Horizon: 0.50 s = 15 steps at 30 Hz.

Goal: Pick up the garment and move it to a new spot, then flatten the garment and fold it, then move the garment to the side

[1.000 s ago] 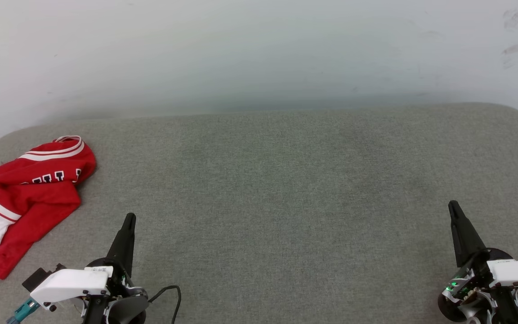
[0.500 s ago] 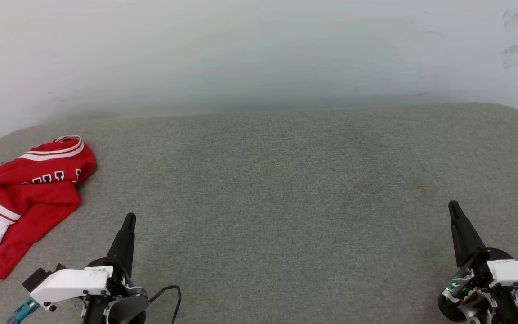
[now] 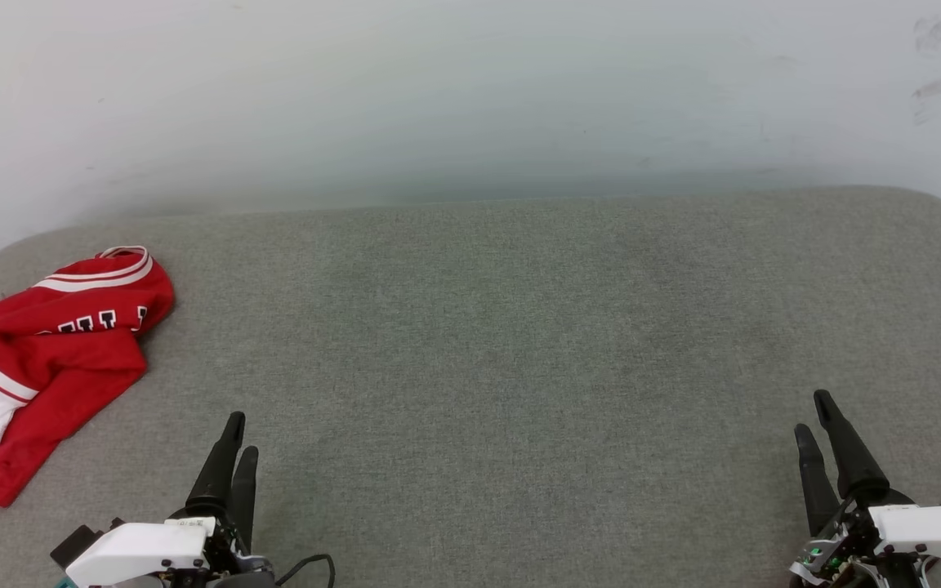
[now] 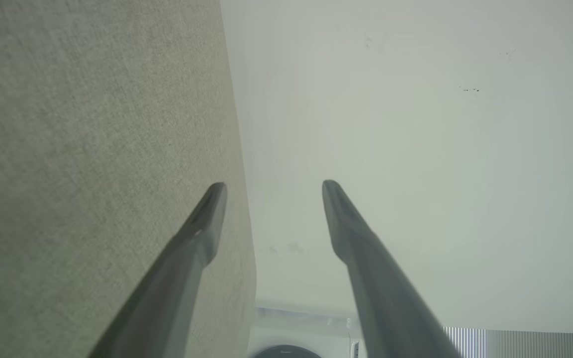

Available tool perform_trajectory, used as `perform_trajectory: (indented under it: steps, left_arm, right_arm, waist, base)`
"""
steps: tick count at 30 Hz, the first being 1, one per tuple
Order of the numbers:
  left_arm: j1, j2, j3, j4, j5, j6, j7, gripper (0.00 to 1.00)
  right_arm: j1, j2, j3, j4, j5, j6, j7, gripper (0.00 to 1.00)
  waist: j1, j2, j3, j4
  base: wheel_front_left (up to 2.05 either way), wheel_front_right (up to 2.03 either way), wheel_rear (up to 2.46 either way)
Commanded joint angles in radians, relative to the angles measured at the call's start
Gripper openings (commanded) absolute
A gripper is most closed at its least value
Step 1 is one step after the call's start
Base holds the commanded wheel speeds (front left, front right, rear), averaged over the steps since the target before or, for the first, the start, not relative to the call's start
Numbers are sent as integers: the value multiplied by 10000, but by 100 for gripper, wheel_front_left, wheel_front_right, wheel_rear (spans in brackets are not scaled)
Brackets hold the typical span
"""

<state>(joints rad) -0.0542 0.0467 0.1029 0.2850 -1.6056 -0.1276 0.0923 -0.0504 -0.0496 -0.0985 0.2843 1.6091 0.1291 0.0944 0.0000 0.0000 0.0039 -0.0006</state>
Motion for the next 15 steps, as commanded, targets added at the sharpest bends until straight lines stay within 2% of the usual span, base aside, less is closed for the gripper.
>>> perform_trajectory:
  steps: [1, 9, 15]
  left_arm:
    - [-99, 16, -15, -251, 89, -4, -94, 100]
    - [52, 19, 125, -442, 578, -8, -481, 100]
    - [138, 21, 450, -535, 1308, -10, -749, 100]
  right_arm:
    - [-123, -13, 71, -271, -93, 14, -110, 100]
    - [-8, -14, 202, -450, -594, 15, -497, 100]
    - [30, -15, 270, -538, -1597, 16, -766, 100]
  waist:
    - [0, 0, 2, -2]
    - [0, 0, 2, -22]
    - [0, 0, -5, -39]
  base:
    - [0, 0, 0]
    - [0, 0, 0]
    - [0, 0, 0]
